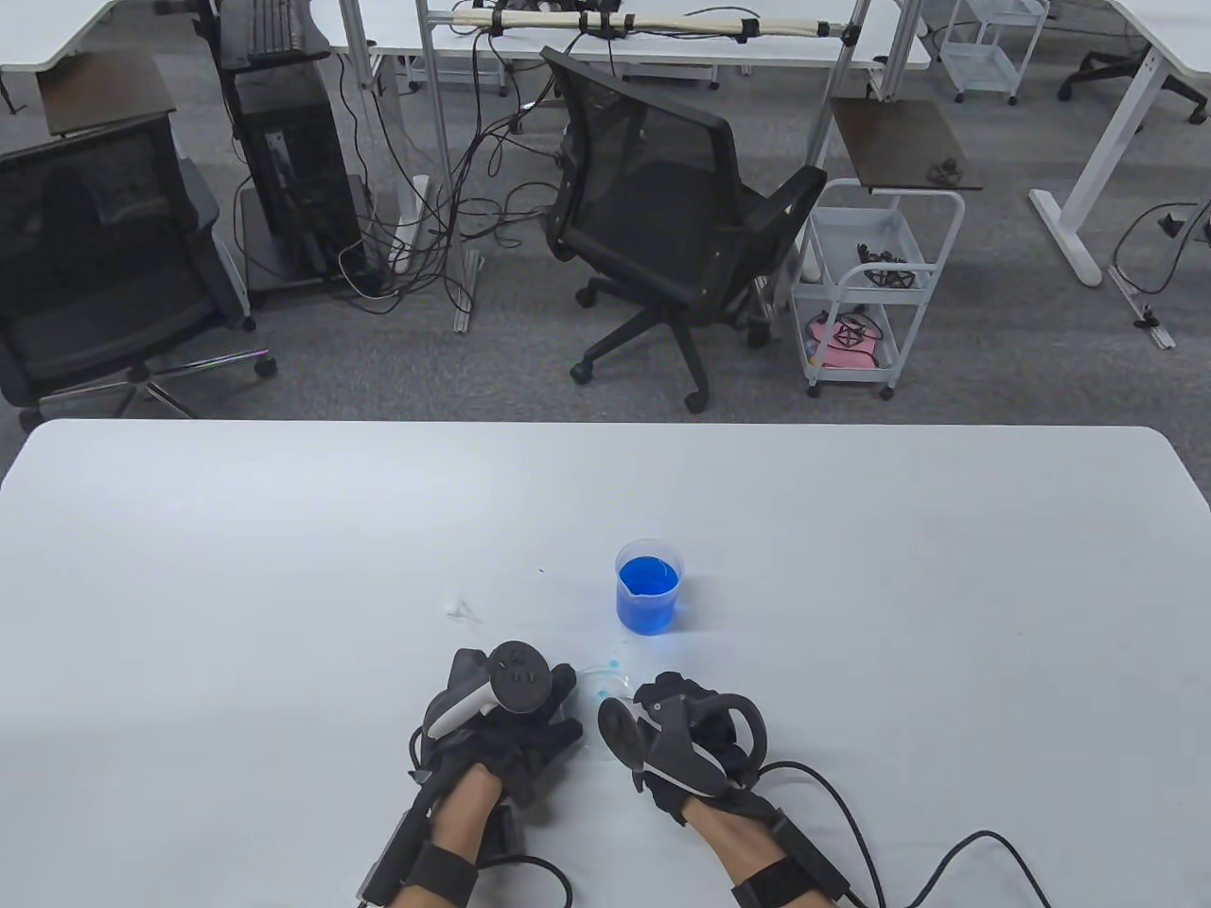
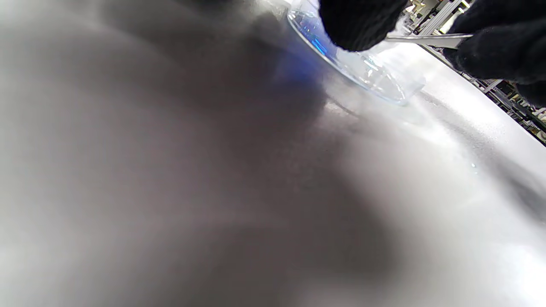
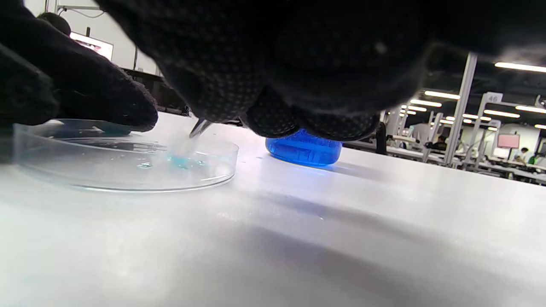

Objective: Dip tweezers-held cotton tuft into dye solution and dot onto culture dish

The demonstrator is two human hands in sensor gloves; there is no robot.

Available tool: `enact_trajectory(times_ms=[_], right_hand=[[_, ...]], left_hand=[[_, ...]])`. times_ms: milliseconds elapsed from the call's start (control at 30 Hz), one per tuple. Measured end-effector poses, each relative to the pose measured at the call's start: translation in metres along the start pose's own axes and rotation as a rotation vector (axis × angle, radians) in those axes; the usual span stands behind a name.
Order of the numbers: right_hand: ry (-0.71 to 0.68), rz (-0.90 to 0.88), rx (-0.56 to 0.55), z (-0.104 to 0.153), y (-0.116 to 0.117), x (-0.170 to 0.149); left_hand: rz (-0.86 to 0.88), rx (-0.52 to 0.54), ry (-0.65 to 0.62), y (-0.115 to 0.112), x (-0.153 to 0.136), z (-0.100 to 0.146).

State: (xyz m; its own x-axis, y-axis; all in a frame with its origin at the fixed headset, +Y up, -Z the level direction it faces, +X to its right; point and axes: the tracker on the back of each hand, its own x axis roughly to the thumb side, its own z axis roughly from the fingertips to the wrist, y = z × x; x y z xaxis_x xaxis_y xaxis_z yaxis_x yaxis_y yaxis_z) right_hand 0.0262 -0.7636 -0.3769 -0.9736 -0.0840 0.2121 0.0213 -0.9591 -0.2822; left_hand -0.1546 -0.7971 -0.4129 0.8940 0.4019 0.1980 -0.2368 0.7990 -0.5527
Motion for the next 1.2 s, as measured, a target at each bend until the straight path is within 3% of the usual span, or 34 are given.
enact_trajectory(times_ms=[300, 633, 1000, 1200], right_hand=[[0.054, -0.079, -0.087, 0.004, -0.025, -0.017], [0.015, 0.007, 0.016, 0.002, 0.001, -0.007], [0.053, -0.066, -0.066, 0.009, -0.023, -0.020], [0.024, -0.023, -0.001, 0.012, -0.010, -0.014]], left_hand=[[0.001, -0.002, 0.005, 0.000, 0.000, 0.000], [-0.003, -0.006, 0.012, 0.001, 0.000, 0.000], [-0.001, -0.008, 0.012, 0.001, 0.000, 0.000], [-0.001, -0.008, 0.014, 0.002, -0.001, 0.000]])
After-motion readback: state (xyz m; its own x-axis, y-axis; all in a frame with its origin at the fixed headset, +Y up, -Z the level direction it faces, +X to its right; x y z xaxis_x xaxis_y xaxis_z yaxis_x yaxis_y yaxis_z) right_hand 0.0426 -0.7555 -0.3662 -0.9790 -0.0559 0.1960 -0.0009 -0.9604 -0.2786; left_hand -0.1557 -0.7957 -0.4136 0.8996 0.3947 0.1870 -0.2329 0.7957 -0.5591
